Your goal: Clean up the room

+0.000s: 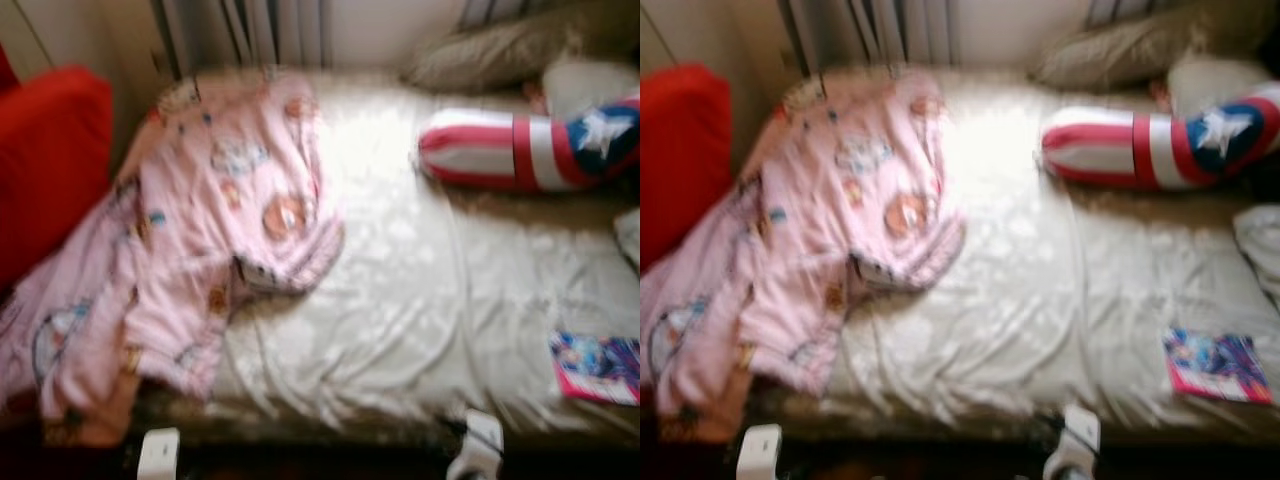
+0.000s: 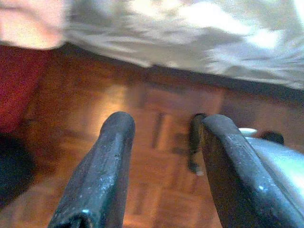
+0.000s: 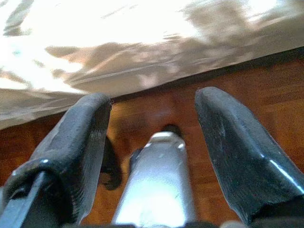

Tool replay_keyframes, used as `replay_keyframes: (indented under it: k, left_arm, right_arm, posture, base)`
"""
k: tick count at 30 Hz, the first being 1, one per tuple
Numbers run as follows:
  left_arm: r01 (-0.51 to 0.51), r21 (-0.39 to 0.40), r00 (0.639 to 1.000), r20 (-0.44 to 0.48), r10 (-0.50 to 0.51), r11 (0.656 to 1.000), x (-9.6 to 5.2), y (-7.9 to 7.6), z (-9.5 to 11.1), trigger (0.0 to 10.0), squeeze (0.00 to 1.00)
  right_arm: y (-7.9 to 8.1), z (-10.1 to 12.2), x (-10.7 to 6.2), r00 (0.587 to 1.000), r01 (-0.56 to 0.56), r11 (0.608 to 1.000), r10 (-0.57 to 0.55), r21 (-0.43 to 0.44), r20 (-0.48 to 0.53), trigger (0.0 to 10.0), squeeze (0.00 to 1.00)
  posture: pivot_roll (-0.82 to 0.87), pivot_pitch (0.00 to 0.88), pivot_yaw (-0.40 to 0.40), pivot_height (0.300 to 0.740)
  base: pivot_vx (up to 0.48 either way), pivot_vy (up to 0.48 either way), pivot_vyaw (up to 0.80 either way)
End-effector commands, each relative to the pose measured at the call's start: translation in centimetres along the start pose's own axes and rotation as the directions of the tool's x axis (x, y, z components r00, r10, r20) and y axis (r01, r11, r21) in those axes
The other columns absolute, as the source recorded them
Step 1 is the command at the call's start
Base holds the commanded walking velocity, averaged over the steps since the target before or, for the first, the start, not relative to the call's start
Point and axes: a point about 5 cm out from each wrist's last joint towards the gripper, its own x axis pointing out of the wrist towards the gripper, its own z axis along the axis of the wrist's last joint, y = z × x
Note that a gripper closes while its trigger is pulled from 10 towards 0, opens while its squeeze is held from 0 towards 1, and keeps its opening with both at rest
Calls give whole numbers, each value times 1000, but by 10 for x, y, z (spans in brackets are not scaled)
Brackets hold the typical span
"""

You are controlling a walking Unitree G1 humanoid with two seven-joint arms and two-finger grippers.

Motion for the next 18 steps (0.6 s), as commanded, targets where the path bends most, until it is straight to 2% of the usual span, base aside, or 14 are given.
replay_keyframes:
  k: [1, 12, 16, 18]
  left_arm:
    - [-6, -24, 999, -35, 5, 1000, -3, -1, -12, 10000, 0]
    - [-25, -42, 999, -32, 23, 999, -4, 5, -13, 10000, 0]
    - [-27, -48, 999, -33, 26, 998, -4, 5, -13, 10000, 0]
    - [-26, -47, 999, -34, 24, 999, -4, 4, -14, 10000, 0]
  right_arm:
    - [-12, -7, -4, 999, 32, 999, -32, 14, -21, 10000, 0]
    - [-11, -7, -4, 999, 29, 1000, -29, 7, -19, 10000, 0]
    - [-11, -5, -3, 999, 30, 999, -30, -10, -11, 10000, 0]
    - [-11, -4, -3, 999, 33, 999, -33, -16, -4, 10000, 0]
  posture:
    - [-4, 172, 19, 740]
    - [0, 177, 17, 740]
    - [1, 183, 16, 740]
    - [2, 184, 16, 740]
  base:
    - [0, 480, 0]
    - [0, 451, 0]
    - [0, 0, 0]
    - [0, 0, 756]
